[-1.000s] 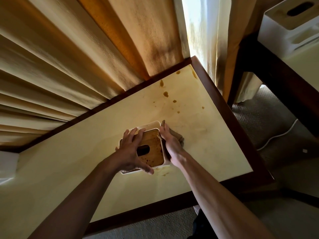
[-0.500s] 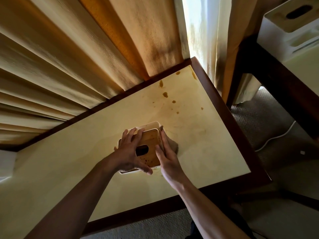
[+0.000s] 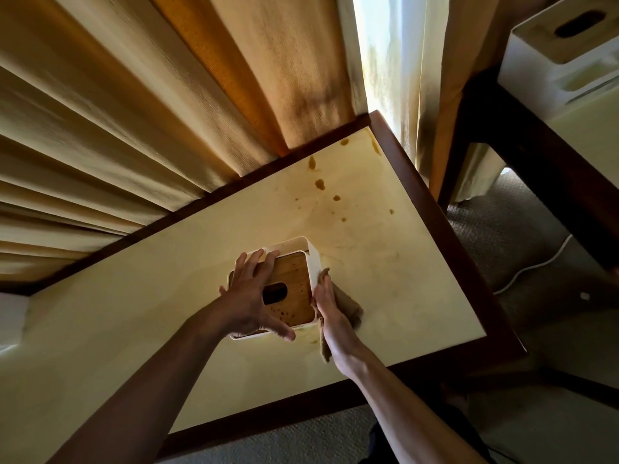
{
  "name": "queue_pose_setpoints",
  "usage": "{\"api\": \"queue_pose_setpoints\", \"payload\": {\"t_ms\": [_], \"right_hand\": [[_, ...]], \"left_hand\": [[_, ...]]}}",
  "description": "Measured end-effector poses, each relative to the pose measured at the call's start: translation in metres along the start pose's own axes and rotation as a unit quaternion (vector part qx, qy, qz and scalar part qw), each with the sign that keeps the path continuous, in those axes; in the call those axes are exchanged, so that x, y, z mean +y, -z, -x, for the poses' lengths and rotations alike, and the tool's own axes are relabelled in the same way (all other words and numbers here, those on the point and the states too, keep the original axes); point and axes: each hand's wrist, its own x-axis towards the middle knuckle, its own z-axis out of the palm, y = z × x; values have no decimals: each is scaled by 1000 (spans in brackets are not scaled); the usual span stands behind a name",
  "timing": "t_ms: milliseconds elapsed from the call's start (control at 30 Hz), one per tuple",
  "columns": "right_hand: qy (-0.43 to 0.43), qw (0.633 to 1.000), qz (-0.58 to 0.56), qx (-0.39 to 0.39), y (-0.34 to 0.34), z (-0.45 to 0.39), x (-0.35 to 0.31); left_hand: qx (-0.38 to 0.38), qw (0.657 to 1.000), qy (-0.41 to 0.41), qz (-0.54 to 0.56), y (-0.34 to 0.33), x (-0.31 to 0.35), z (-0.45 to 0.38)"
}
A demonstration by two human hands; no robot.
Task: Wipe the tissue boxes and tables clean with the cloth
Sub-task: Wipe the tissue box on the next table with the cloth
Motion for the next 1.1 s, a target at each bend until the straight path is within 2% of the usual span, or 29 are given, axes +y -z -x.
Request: {"api": "queue_pose_setpoints", "payload": {"t_ms": [400, 567, 800, 1100], "right_hand": [[-4, 999, 31, -12, -2, -42, -37], [44, 995, 84, -29, -9, -45, -49], [111, 993, 29, -26, -5, -19, -34], [56, 998, 23, -16, -5, 19, -4]], "left_hand": [[-3, 1000, 2, -2, 1, 2, 0], [-10, 1000, 3, -8, 2, 3, 0], [-4, 1000, -7, -1, 1, 1, -2], [0, 1000, -2, -7, 0, 1, -1]]}}
